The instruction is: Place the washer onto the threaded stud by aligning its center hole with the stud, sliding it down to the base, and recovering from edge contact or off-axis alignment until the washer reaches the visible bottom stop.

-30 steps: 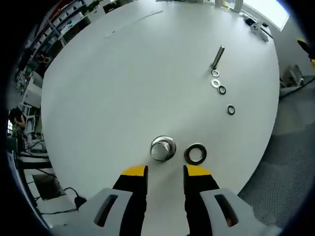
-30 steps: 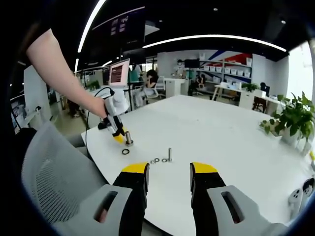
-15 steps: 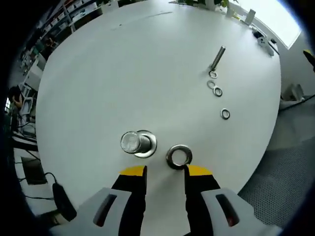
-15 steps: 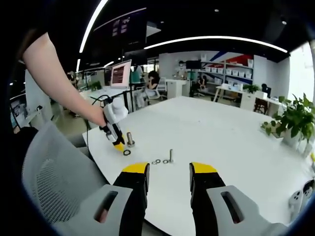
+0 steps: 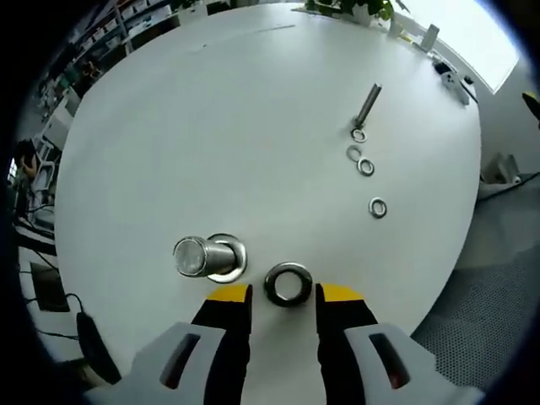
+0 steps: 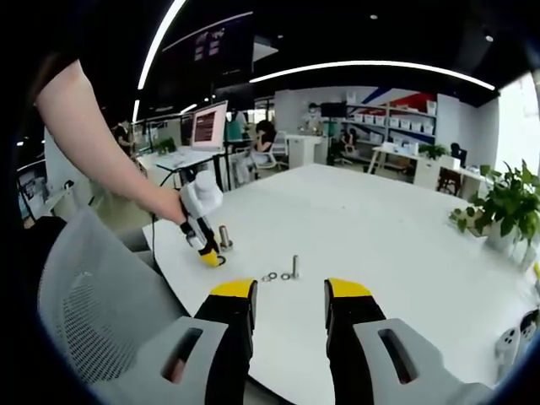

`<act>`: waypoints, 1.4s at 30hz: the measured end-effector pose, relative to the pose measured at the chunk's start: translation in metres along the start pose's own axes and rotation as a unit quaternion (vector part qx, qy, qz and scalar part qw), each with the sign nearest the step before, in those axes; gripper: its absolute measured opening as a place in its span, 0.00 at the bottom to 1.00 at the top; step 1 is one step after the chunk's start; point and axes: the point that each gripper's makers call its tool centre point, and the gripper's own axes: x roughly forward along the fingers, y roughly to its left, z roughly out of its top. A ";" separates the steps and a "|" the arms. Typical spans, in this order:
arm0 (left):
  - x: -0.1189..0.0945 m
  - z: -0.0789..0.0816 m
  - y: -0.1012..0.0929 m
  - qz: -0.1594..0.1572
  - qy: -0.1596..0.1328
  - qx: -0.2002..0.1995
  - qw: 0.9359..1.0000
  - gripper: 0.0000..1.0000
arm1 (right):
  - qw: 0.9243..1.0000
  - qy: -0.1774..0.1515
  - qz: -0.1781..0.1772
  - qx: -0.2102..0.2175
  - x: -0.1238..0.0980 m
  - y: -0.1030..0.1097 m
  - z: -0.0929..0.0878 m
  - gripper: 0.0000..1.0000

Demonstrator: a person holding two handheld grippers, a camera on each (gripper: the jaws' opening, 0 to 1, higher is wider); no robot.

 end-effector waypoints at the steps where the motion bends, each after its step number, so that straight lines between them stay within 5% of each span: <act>1: 0.001 -0.001 -0.001 0.000 0.001 -0.002 1.000 0.28 | 1.000 0.001 0.000 -0.001 0.000 0.000 0.000 0.34; 7: 0.003 0.004 -0.003 0.011 -0.004 0.011 1.000 0.26 | 1.000 0.000 -0.003 -0.001 0.000 -0.001 0.000 0.34; 10: 0.004 0.003 -0.003 0.021 0.003 0.055 0.998 0.23 | 1.000 0.000 -0.005 -0.002 -0.001 -0.001 0.000 0.34; 15: 0.004 0.002 -0.002 0.018 -0.003 0.036 0.999 0.21 | 1.000 0.001 -0.004 -0.002 0.000 -0.001 -0.001 0.34; 27: 0.001 -0.024 0.004 0.011 0.052 0.064 0.997 0.21 | 1.000 -0.001 0.000 -0.003 0.000 0.001 0.000 0.34; 42: 0.005 -0.024 0.001 0.010 0.097 0.076 0.992 0.22 | 1.000 0.000 0.000 -0.001 -0.001 0.001 -0.001 0.34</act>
